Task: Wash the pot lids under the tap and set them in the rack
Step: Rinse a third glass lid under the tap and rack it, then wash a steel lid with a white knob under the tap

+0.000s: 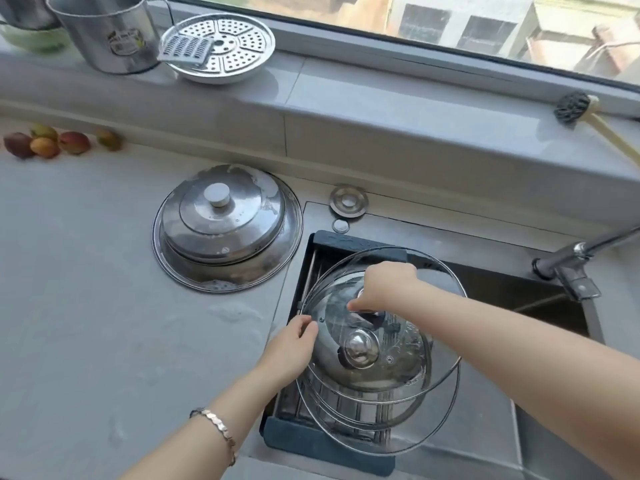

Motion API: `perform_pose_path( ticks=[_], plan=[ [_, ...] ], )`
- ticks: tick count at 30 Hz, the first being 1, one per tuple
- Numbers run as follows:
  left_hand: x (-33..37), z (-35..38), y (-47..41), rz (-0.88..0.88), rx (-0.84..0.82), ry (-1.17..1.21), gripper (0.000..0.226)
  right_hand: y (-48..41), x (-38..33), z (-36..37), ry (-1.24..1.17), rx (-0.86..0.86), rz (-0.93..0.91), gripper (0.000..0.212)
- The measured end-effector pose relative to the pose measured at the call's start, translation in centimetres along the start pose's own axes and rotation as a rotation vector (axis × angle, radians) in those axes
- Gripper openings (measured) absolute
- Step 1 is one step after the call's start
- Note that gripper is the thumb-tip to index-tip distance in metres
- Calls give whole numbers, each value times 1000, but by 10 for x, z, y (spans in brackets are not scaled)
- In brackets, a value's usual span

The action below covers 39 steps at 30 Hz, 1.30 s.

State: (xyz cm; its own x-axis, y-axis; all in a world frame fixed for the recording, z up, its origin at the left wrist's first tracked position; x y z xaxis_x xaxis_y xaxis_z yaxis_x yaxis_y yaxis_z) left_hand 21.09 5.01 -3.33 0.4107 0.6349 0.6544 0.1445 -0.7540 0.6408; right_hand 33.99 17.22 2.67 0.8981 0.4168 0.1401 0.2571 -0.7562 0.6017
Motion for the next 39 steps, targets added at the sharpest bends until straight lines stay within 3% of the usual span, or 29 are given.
perform_pose_path(
  ticks=[5, 10, 13, 18, 20, 23, 26, 27, 30, 32, 36, 39],
  plan=[
    [1, 3, -1, 19, 19, -93, 45, 4, 5, 11, -163, 84, -23, 46],
    [5, -2, -4, 32, 65, -171, 43, 10, 26, -4, -907, -285, 0, 25],
    [9, -5, -5, 23, 58, -204, 42, 14, 27, -3, -825, -250, -33, 24],
    [12, -11, 0, 31, 43, -260, 41, 25, 20, -5, -322, -6, -18, 40],
    [15, -19, 3, 35, 64, -269, 41, 27, 20, -6, -231, 96, -9, 34],
    [26, -46, -8, -7, 212, -91, 44, 24, 14, -14, -263, 214, -44, 33],
    [39, -87, -32, -130, 480, 240, 60, 18, 5, -28, -377, 287, -116, 25],
    [44, -102, -40, -117, 570, 223, 61, 15, 3, -34, -402, 304, -139, 23],
    [58, -141, -64, 52, 693, -120, 60, 7, -6, -45, -433, 324, -185, 22],
    [65, -161, -86, 94, 674, -336, 59, 3, -10, -52, -456, 327, -197, 21],
    [72, -177, -123, 18, 497, -653, 48, -6, -14, -56, -499, 316, -204, 20],
    [72, -181, -136, -28, 521, -726, 35, -9, -8, -49, -515, 305, -183, 16]
  ],
)
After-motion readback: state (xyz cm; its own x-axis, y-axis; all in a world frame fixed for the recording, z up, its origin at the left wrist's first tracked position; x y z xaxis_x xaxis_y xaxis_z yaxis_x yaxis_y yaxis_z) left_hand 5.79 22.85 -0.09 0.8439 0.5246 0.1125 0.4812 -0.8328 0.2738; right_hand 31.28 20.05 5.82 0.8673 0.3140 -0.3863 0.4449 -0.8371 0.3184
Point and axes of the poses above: each hand's wrist, its own y-axis away from the middle knuckle, its own z-axis out of the palm, x = y × z, the point moved 1 cm from there along -y, towards the middle knuckle, and after that the axes turned 1 degree about -y, right-handed, at the moved point
